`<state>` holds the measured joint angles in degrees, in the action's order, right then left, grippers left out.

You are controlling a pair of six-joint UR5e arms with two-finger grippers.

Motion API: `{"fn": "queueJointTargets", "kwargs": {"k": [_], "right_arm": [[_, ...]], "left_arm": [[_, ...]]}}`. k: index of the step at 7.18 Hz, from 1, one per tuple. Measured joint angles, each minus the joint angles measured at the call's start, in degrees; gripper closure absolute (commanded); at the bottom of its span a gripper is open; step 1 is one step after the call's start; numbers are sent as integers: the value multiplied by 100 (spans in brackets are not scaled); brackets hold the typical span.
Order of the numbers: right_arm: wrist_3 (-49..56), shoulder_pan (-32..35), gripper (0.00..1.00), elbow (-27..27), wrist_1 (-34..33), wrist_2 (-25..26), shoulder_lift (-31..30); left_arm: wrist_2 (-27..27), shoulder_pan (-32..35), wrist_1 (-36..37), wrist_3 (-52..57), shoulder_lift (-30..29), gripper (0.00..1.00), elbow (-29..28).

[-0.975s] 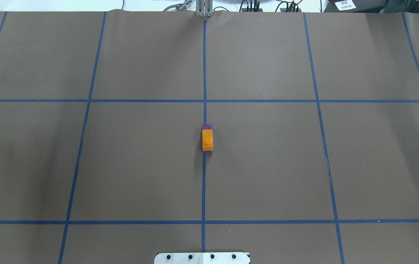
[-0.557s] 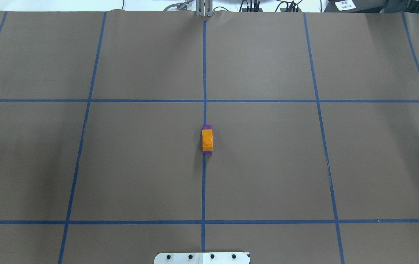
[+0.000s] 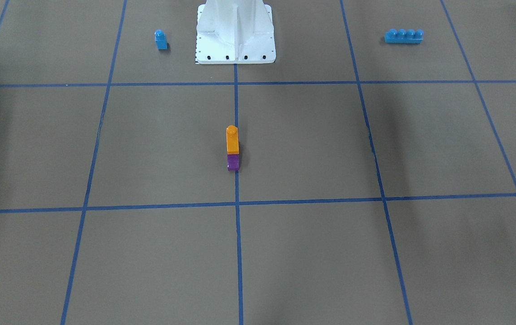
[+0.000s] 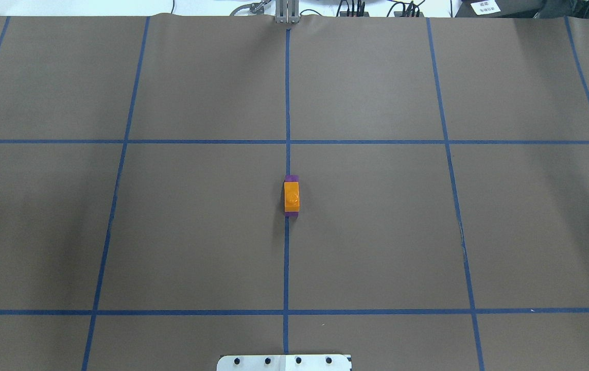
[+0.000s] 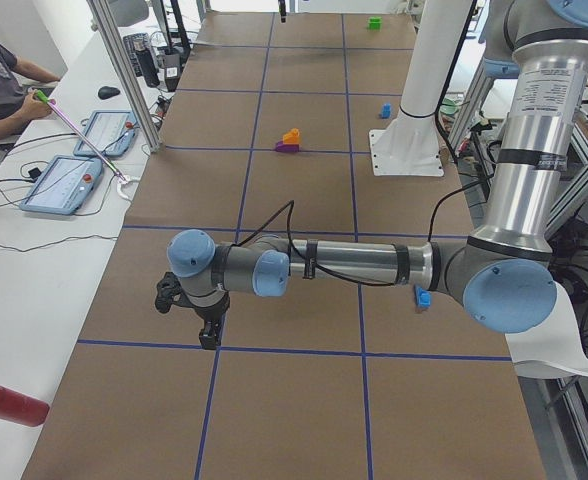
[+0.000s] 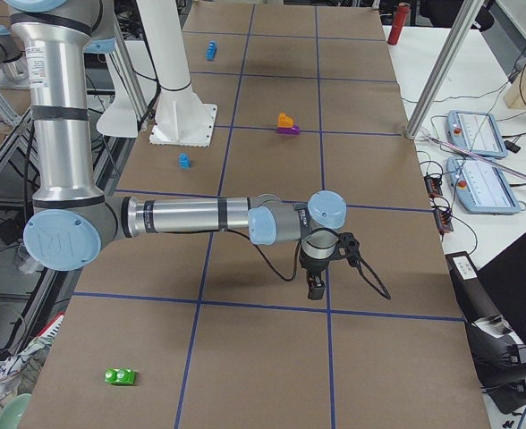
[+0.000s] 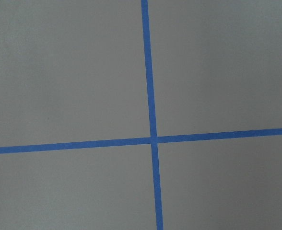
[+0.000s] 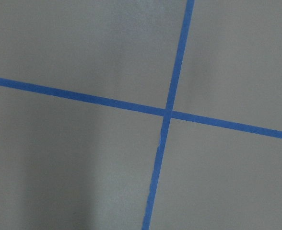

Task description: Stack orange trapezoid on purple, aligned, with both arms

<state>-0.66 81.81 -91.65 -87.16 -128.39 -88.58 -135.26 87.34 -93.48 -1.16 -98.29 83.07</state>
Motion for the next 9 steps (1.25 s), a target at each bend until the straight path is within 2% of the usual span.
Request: {"fn": "queueJointTargets", "kwargs": {"k": [9], "right_arm": [[-49,25,0,-153,4,33,-50]], "left_arm": [[-55,-6,11,-1,176,0,384]]}}
